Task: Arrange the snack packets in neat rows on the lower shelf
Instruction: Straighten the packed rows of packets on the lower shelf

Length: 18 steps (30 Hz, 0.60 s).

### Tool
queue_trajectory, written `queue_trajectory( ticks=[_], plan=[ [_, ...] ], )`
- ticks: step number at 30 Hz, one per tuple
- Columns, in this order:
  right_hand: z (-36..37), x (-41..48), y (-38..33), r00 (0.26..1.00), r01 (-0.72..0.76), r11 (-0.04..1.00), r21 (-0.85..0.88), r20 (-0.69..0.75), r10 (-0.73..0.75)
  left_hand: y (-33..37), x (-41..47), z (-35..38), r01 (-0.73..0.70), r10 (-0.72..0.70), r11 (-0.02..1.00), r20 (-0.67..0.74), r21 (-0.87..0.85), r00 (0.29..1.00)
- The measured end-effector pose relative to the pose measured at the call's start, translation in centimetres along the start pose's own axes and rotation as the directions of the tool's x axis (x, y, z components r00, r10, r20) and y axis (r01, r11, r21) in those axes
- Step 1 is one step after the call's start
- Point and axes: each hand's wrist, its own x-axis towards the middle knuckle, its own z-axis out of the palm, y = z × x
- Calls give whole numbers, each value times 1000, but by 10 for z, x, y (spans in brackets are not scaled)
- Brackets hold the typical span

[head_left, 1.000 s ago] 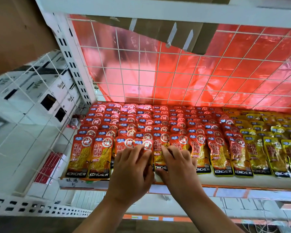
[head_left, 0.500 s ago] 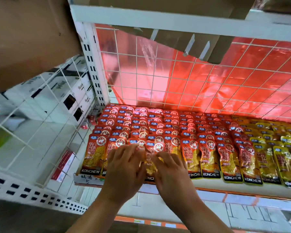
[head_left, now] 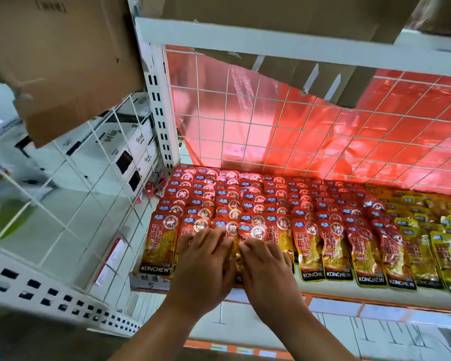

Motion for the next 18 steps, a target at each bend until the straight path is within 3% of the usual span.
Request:
queue_trajectory(
  ticks=[18],
  plan=[
    [-11,-12,8,996,-26,998,51,-79,30,-1,-2,3,4,-5,999,-29,-40,1000]
  ],
)
